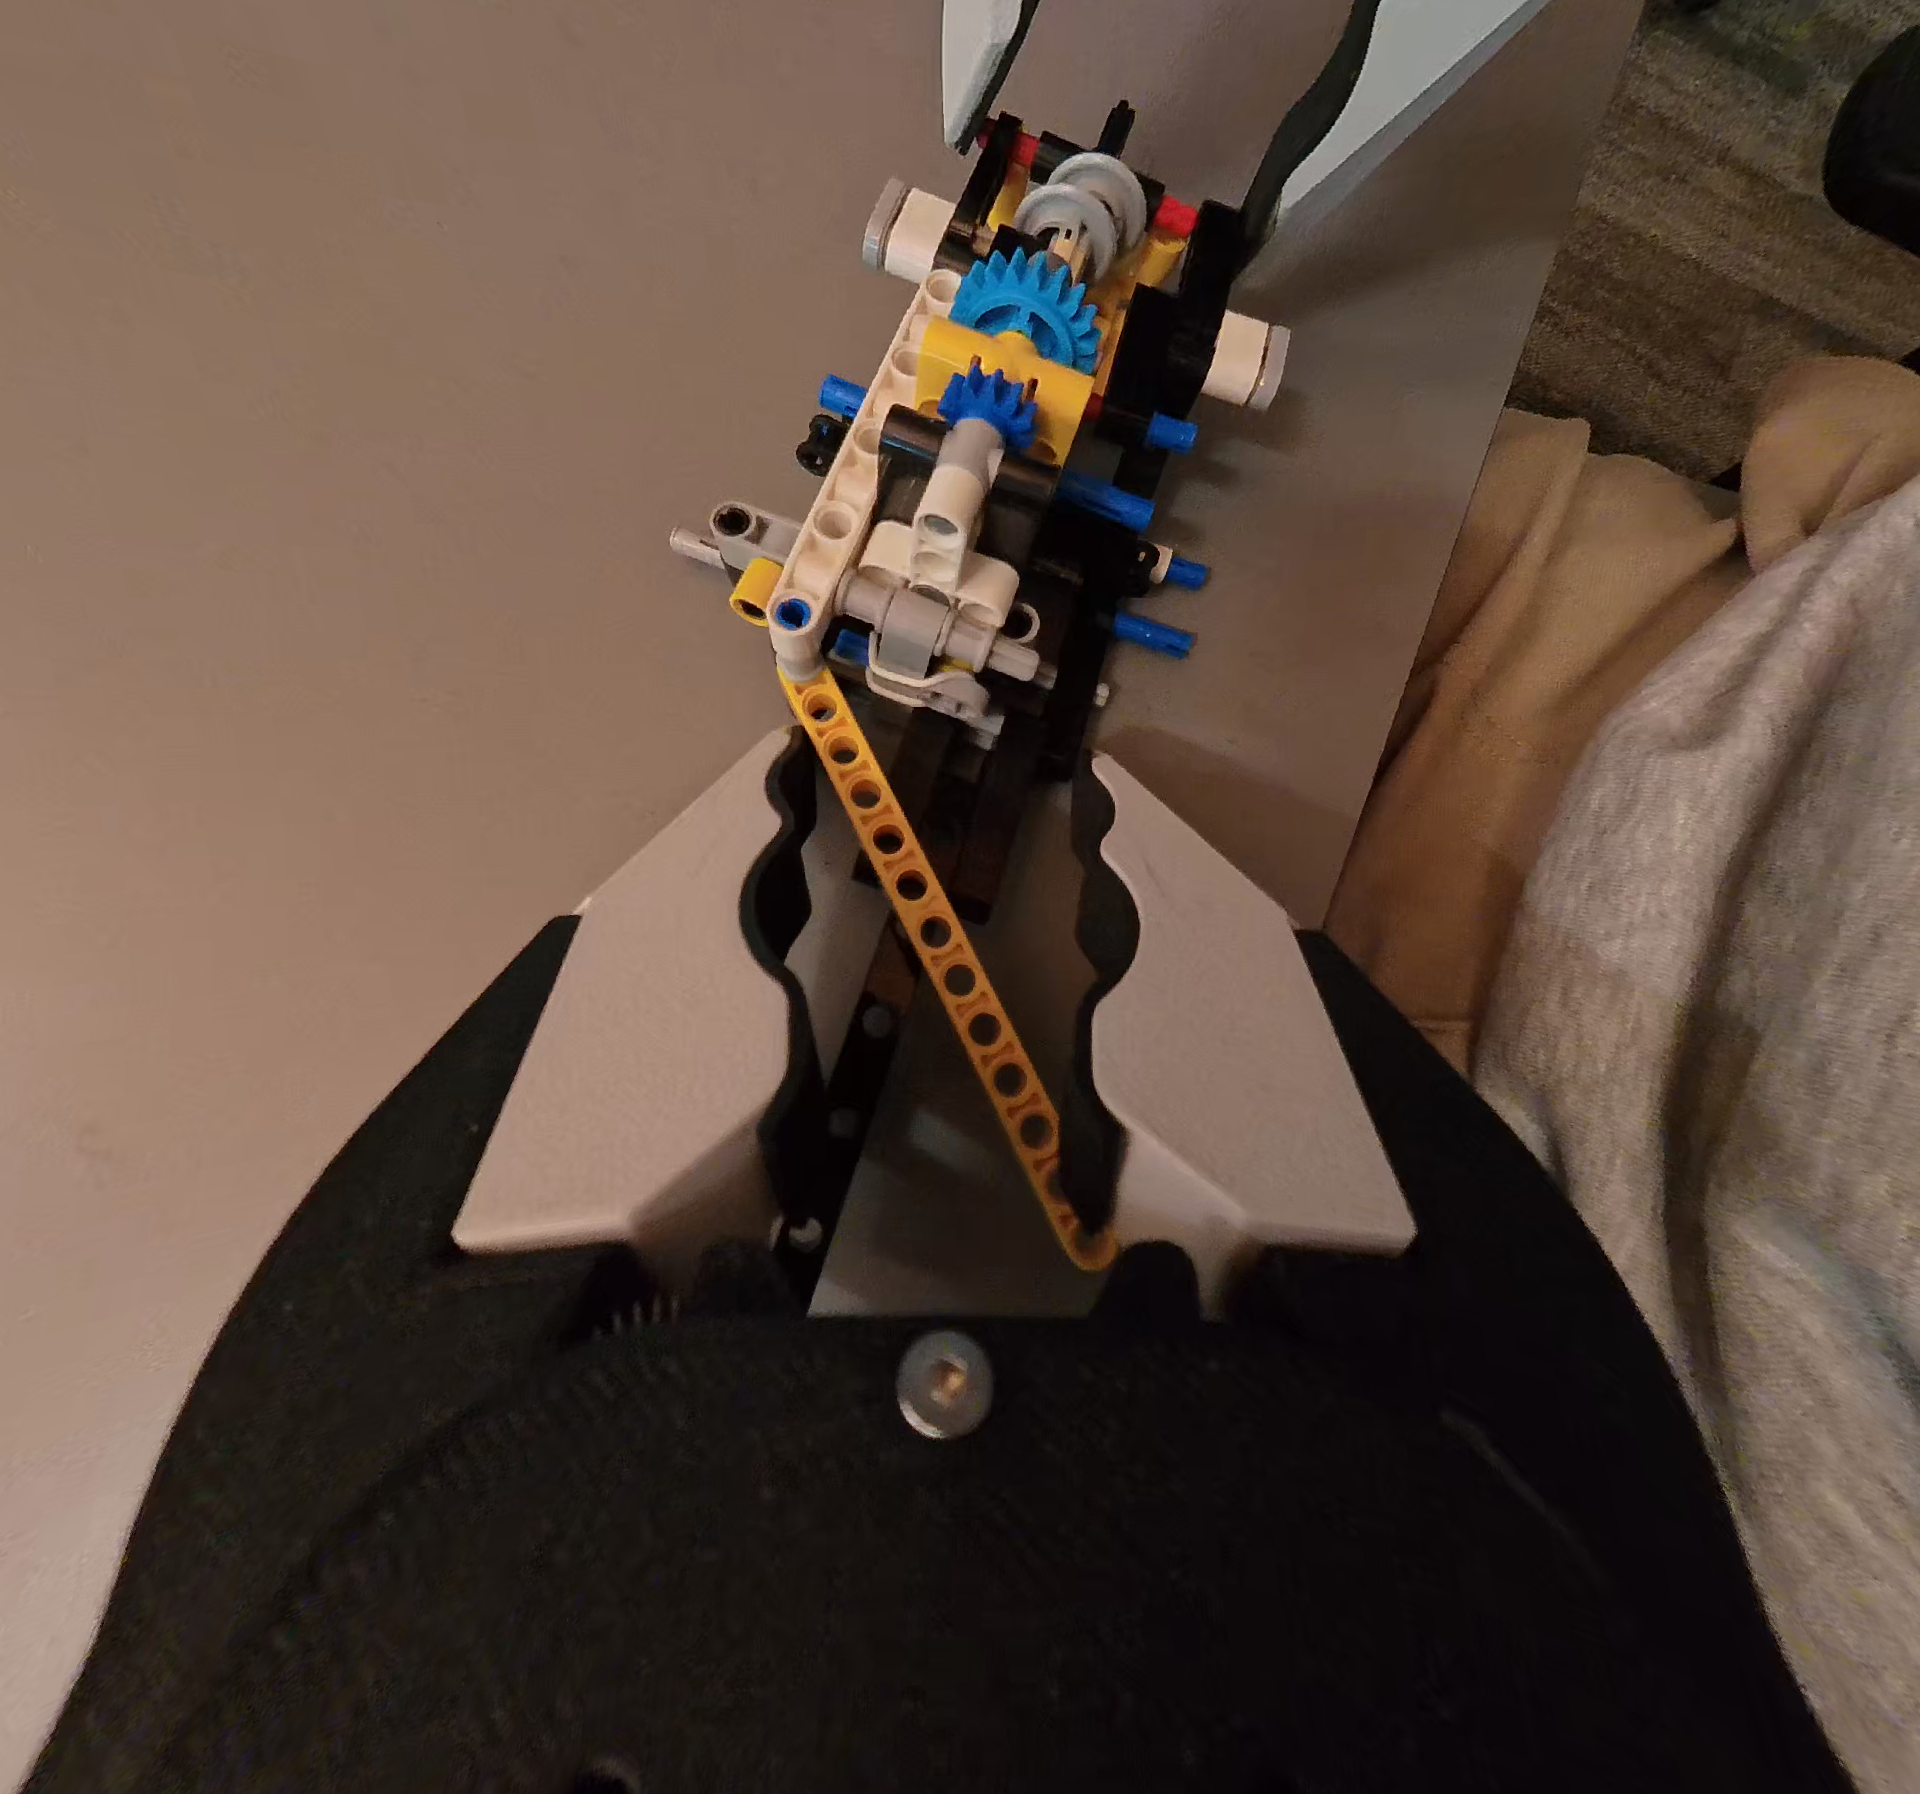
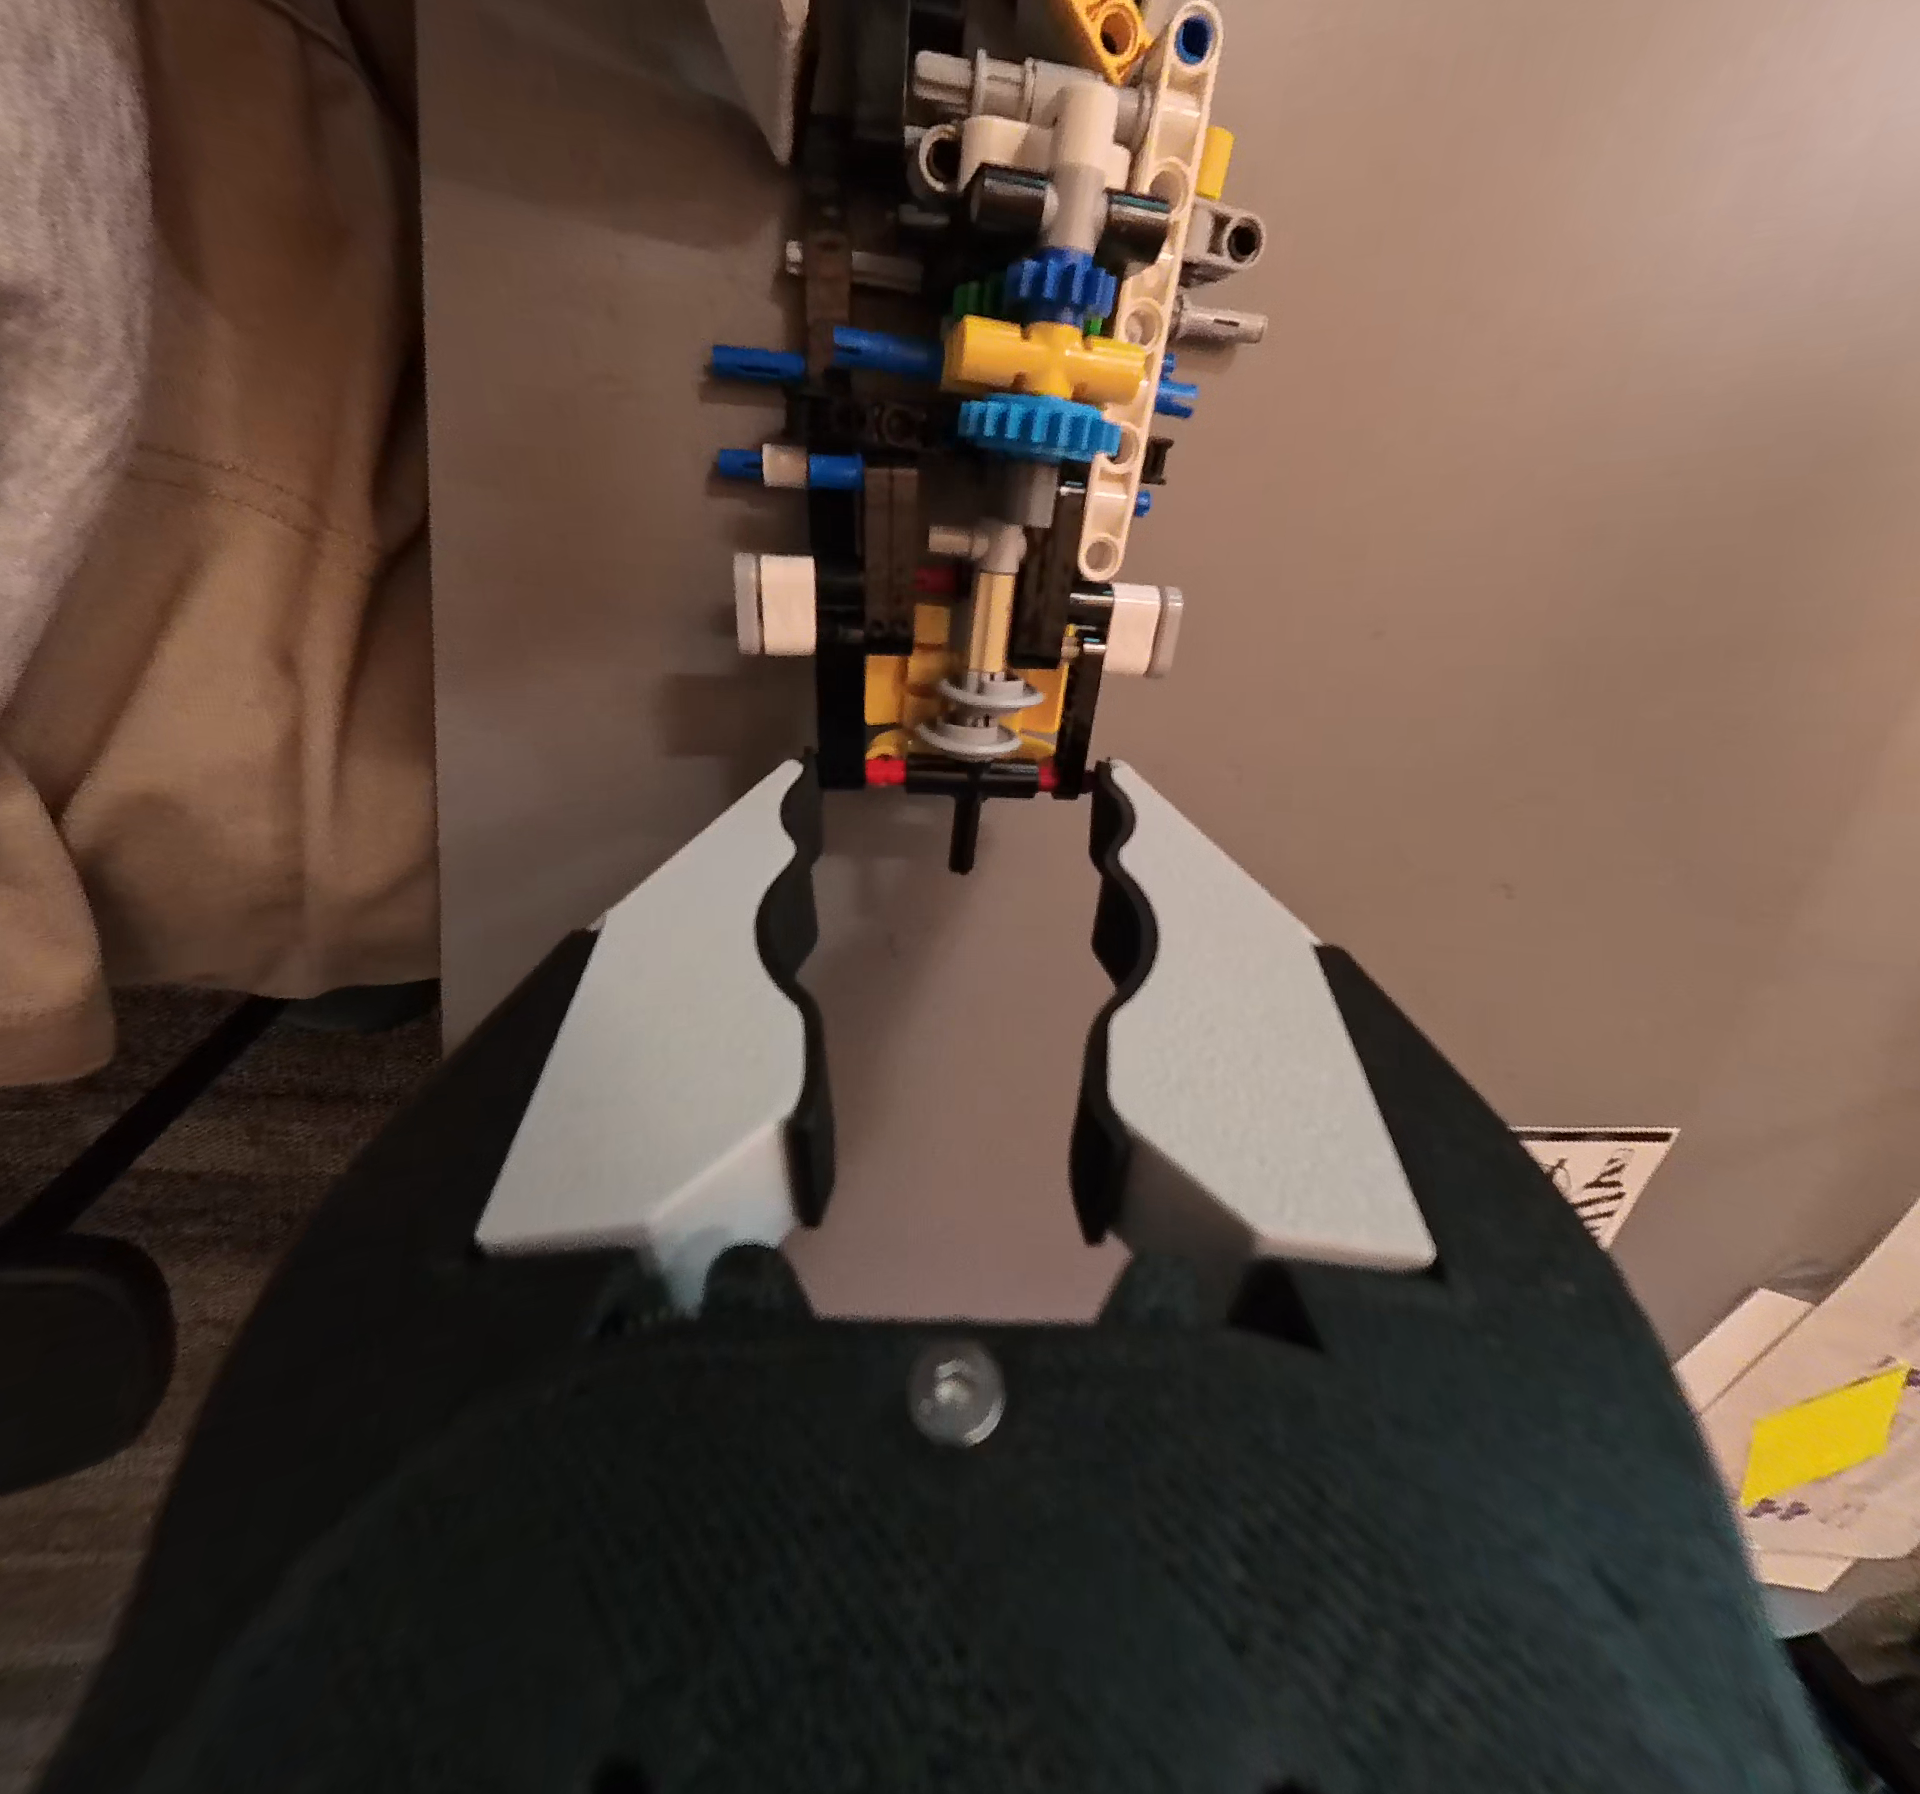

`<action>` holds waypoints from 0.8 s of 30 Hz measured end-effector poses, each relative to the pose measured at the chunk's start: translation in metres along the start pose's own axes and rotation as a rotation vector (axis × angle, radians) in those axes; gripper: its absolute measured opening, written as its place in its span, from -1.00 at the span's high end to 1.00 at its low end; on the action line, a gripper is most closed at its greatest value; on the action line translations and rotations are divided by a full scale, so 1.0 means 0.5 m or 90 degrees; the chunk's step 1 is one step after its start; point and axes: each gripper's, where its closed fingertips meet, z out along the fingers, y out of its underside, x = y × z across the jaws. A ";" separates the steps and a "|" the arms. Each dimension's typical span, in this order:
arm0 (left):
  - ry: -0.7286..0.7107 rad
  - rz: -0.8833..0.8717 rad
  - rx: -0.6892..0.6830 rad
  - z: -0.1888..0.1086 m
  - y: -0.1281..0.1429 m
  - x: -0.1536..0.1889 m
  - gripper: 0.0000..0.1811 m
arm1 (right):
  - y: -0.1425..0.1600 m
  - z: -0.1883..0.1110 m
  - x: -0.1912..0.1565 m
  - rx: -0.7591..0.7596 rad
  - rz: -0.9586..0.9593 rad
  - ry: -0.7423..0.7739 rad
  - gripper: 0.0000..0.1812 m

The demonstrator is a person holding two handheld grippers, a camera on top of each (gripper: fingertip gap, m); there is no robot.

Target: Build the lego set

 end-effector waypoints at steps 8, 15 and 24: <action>0.000 0.000 0.000 0.000 0.000 0.000 0.46 | 0.000 0.000 -0.001 0.004 0.007 -0.008 0.43; 0.000 0.000 0.000 0.000 0.000 0.000 0.46 | -0.001 0.000 -0.001 0.020 0.014 -0.010 0.43; 0.001 -0.002 0.000 0.000 0.000 -0.001 0.46 | -0.003 -0.002 -0.002 0.065 0.032 -0.022 0.43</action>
